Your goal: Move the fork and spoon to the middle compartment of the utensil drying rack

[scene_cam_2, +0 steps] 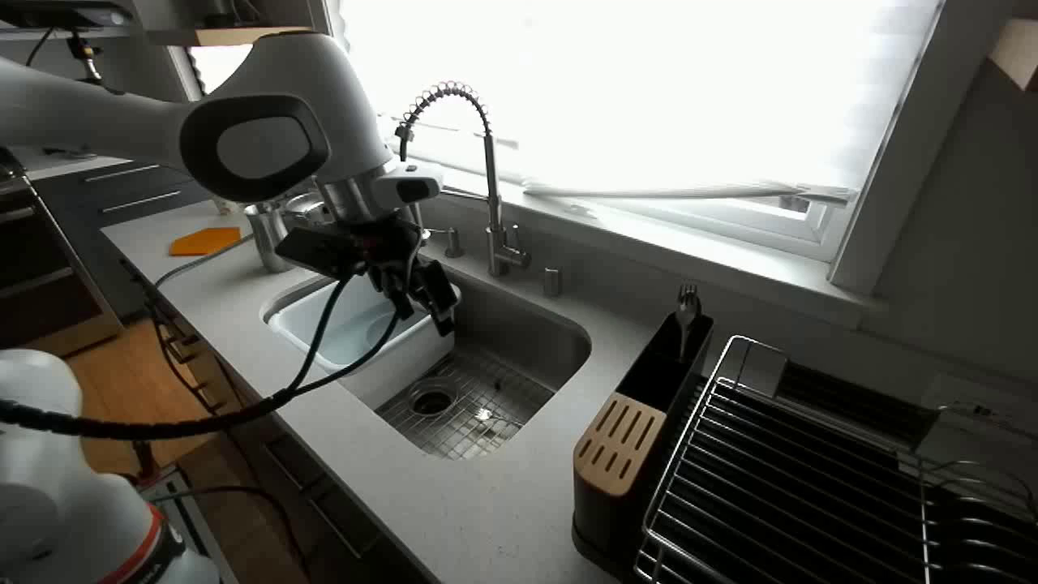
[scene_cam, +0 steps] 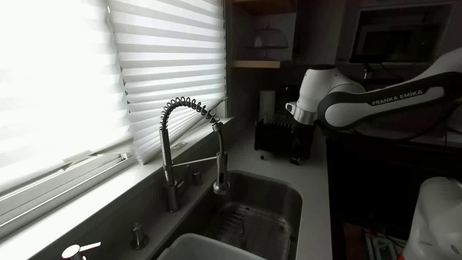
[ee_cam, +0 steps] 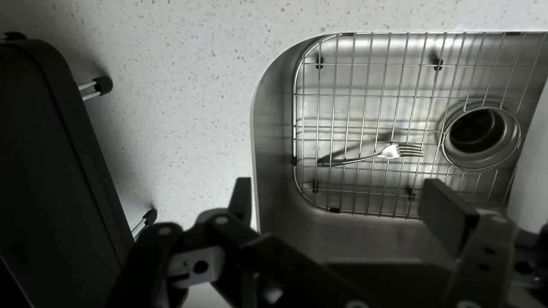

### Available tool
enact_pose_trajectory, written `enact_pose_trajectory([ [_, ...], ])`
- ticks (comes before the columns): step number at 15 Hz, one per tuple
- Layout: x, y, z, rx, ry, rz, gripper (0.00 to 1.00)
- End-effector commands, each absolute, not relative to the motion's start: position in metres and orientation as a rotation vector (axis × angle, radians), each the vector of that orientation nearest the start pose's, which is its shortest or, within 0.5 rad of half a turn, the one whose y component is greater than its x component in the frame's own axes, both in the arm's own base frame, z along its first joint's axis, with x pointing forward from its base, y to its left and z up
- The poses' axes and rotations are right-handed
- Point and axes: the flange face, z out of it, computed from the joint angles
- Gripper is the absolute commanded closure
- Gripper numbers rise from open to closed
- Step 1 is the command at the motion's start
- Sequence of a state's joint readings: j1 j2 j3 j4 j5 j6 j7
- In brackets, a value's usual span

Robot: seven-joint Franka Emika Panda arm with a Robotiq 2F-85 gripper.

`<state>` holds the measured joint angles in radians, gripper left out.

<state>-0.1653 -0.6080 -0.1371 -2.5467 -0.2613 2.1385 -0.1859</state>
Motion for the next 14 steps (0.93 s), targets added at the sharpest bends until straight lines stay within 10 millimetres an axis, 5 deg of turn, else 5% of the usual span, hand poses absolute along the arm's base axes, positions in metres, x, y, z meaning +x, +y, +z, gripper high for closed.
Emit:
enact_pose_trajectory([
  [1, 0.363, -0.128, 0.490, -3.327, -0.032, -0.261, 0.00],
  [12, 0.363, -0.128, 0.490, -3.327, -0.032, -0.261, 0.00],
  [14, 0.382, -0.142, 0.493, -3.338, 0.206, -0.301, 0.00],
])
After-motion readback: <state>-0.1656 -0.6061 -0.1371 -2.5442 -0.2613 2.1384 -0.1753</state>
